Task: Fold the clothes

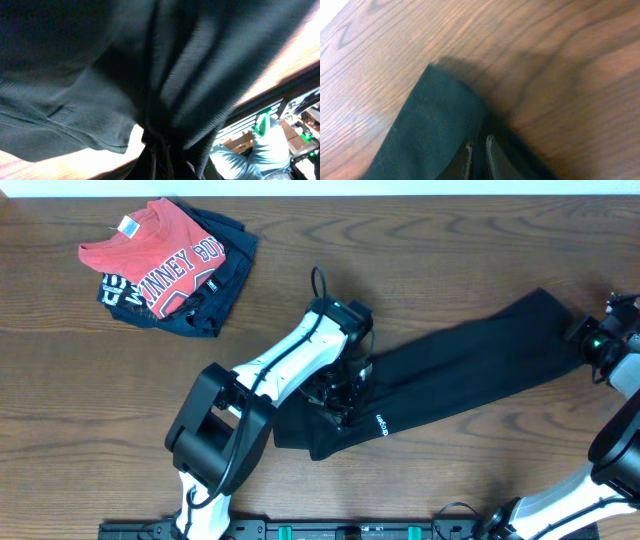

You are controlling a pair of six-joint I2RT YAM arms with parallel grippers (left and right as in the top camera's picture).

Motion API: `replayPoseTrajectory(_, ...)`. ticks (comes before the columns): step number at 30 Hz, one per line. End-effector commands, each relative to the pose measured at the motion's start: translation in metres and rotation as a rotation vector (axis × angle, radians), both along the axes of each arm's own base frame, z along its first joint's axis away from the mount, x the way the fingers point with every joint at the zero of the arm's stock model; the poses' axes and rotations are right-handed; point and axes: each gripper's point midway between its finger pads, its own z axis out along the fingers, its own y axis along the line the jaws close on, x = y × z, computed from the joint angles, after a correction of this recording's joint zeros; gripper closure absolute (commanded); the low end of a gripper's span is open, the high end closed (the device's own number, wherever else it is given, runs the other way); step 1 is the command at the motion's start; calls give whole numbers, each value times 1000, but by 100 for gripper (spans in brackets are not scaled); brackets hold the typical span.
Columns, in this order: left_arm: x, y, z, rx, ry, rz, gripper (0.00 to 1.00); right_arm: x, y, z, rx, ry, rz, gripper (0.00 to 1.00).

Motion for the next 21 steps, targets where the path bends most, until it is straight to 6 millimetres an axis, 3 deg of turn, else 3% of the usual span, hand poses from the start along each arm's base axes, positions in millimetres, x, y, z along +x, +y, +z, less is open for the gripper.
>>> replayPoseTrajectory(1, -4, 7, 3, 30, 0, -3, 94, -6, -19, 11, -16, -23, -31, 92)
replayPoseTrajectory(4, -6, 8, 4, 39, 10, -3, 93, -13, -28, 14, 34, -47, -51, 92)
replayPoseTrajectory(5, -6, 9, 4, 39, 10, -3, 87, -16, -30, 15, 48, -53, -57, 92)
replayPoseTrajectory(6, -6, 9, 4, 39, 10, -3, 73, -18, -33, 15, 63, -58, -66, 93)
replayPoseTrajectory(7, -6, 9, 4, 39, 10, -3, 65, -20, -34, 16, 75, -62, -69, 92)
replayPoseTrajectory(10, -7, 9, 5, 42, 14, -3, 56, -22, -32, 17, 109, -75, -60, 92)
replayPoseTrajectory(12, -8, 11, 5, 47, 20, -3, 51, -23, -27, 16, 125, -65, -52, 76)
replayPoseTrajectory(15, -6, 20, 5, 80, 19, 2, 51, -24, -18, 10, 140, -33, -43, 66)
replayPoseTrajectory(17, 0, 29, 4, 107, 6, 14, 51, -26, -15, 5, 132, 0, -40, 52)
replayPoseTrajectory(21, 20, 43, 2, 105, -14, 81, 51, -37, -15, -8, 106, 79, -56, 43)
